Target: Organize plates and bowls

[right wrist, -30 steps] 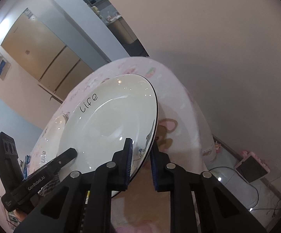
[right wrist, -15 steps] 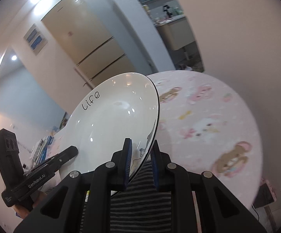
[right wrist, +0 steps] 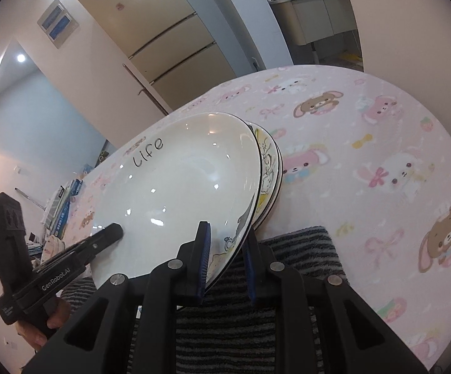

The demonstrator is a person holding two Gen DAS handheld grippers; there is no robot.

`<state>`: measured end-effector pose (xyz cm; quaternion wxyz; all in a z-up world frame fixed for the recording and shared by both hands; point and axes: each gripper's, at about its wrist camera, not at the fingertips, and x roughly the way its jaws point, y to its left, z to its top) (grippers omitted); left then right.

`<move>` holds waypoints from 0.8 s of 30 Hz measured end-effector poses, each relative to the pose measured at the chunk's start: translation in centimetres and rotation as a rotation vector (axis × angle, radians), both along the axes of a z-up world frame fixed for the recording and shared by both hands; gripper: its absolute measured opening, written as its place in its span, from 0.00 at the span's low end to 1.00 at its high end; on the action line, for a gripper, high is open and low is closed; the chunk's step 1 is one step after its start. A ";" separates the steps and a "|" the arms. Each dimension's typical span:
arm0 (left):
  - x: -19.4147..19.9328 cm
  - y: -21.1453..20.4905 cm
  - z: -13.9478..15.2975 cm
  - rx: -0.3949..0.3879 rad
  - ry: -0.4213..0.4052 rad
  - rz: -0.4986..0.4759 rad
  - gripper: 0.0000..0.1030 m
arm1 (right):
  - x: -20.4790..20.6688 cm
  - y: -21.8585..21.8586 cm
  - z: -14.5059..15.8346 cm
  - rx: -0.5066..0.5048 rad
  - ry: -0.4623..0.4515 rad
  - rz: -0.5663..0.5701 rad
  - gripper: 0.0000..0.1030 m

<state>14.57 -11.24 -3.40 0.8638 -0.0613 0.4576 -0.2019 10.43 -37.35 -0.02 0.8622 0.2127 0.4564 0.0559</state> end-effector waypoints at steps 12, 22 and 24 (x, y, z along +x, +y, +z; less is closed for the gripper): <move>1.6 -1.1 -1.7 0.067 0.017 0.016 0.20 | 1.2 0.3 -1.6 0.021 0.058 -0.018 0.26; 3.3 -2.1 -2.0 0.123 0.060 0.078 0.20 | 2.0 0.7 -1.8 0.003 0.073 0.012 0.37; 3.1 -2.1 -2.0 0.126 0.042 0.075 0.20 | 1.9 0.8 -1.8 -0.003 0.067 0.019 0.37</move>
